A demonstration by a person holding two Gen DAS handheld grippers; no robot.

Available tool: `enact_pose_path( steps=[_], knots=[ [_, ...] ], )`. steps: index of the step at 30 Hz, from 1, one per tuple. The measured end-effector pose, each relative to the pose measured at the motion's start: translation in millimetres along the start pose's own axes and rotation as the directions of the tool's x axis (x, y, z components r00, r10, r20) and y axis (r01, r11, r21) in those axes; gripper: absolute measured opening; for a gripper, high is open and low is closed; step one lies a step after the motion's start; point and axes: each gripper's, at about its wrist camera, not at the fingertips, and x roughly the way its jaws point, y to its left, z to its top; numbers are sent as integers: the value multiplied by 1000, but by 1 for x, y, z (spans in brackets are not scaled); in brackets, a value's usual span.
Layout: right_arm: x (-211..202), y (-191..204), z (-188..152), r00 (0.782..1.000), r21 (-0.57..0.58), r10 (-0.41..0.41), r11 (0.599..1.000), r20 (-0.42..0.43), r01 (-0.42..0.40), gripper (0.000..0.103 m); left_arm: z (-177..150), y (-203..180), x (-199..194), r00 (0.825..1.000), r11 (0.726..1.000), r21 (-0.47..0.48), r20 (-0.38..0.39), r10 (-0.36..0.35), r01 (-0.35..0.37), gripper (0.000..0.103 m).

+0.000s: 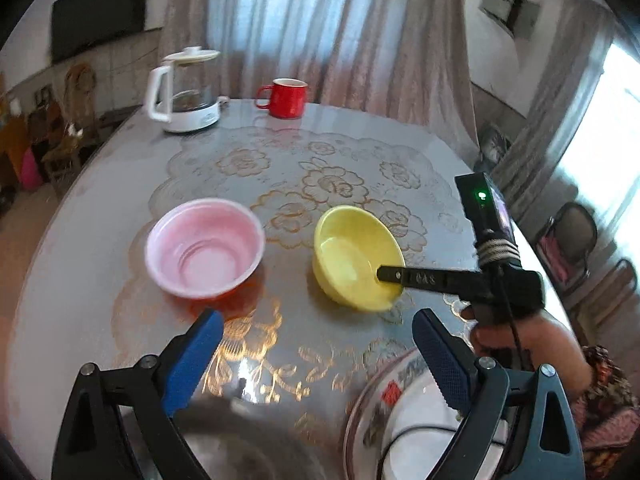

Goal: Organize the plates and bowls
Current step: 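Reach both grippers to the yellow plastic bowl rim and close them, then lift the yellow bowl with both grippers toward the steel bowl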

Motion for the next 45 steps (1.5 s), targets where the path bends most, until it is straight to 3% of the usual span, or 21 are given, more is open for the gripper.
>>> enact_pose_path(
  steps=[5,7,10,14,17,19,23,30,45],
  knots=[
    [-4,-9,-2,1000,4,13,1000,1,-13,13,16,-17,38,999,998,65,-32,19,-17,88],
    [-5,-11,-3,1000,7,15,1000,0,-15,13,21,-18,53,998,997,67,-53,30,-27,79],
    [-7,-12,-4,1000,5,14,1000,0,-14,13,27,-17,79,993,999,40,-115,32,-28,67],
    [-10,-12,-6,1000,-11,8,1000,2,-8,13,29,-10,95,990,999,-15,-140,29,-31,66],
    [-10,-12,-6,1000,-16,5,1000,3,-5,14,29,-8,104,989,999,-19,-146,23,-26,57],
    [-8,-13,-6,1000,-11,5,1000,1,-5,14,27,-9,109,987,1000,-7,-158,21,-23,40],
    [-4,-9,-4,1000,-18,-3,1000,-1,3,15,24,-11,113,987,1000,8,-158,4,-3,34],
    [-2,-4,-4,1000,-35,-15,999,5,15,15,26,-12,112,990,998,55,-137,23,-16,16],
    [-9,-2,-14,1000,14,5,1000,30,-6,13,22,-19,97,993,997,74,-117,32,-24,15]
  ],
)
